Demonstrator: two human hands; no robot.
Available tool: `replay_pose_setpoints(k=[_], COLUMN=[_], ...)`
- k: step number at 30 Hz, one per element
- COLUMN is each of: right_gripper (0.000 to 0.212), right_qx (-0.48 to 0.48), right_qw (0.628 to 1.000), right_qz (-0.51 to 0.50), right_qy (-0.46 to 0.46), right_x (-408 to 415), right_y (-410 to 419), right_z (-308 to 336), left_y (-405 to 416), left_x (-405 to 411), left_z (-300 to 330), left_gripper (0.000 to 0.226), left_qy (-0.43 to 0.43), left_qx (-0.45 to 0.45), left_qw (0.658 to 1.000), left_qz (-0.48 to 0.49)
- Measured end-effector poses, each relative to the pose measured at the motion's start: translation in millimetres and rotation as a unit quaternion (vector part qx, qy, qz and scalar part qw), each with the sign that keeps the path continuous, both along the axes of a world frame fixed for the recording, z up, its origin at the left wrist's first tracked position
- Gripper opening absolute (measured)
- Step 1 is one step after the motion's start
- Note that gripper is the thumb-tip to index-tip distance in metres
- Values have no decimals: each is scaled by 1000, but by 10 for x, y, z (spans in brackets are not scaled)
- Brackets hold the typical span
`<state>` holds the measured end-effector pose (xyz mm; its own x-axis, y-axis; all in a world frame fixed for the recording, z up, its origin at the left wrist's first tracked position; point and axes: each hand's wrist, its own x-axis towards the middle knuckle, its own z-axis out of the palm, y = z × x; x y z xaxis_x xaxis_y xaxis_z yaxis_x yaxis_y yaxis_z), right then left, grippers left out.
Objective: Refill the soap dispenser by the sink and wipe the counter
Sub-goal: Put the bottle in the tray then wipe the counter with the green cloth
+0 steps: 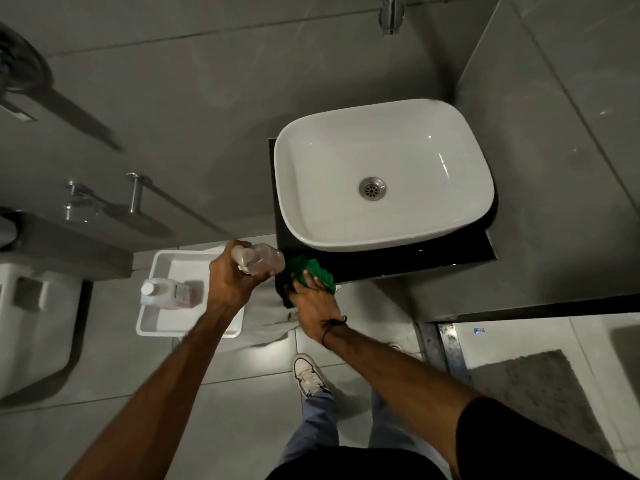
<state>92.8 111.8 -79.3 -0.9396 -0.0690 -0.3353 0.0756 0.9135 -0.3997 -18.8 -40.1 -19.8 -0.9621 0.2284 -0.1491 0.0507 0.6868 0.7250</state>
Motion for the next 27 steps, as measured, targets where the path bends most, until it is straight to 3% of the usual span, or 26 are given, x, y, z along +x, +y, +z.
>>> replay_pose_setpoints(k=[3,7,11,15,17,18,21,23,24,27], right_gripper=[62,58,58,52,46,44,38,34,32,30], right_qx=[-58,-172,-361,-492,-540,-565,-626,-627,-609,-467], right_qw=[998,965,834,719,667,640,565,563,588,747], right_qz=[19,-156,-347,-413,-435,-442,-456,-455,-454,-430], right_qy=[-5,-120,-232,-266,-273,-276,-285,-286,-278,-196], right_x=[198,482,644,664,606,563,421,326,280,190], right_y=[185,378,476,408,335,289,122,-31,-111,-258], right_z=[78,168,221,281,314,322,349,379,390,389], left_y=[176,459,600,501,367,270,-80,-263,-316,-397], left_x=[25,103,175,302,489,605,941,1071,1086,998], left_z=[-24,-130,-235,-282,-297,-303,-367,-422,-453,-530], left_gripper=[56,49,53,91,93,88,67,52,49,48], left_qy=[-8,-29,-13,-43,-135,-209,-441,-491,-481,-405], left_qx=[2,-27,-66,-20,42,83,216,313,339,319], left_qw=[1000,998,994,998,989,969,854,791,781,812], left_qz=[-26,-54,-81,-46,52,106,169,185,208,273])
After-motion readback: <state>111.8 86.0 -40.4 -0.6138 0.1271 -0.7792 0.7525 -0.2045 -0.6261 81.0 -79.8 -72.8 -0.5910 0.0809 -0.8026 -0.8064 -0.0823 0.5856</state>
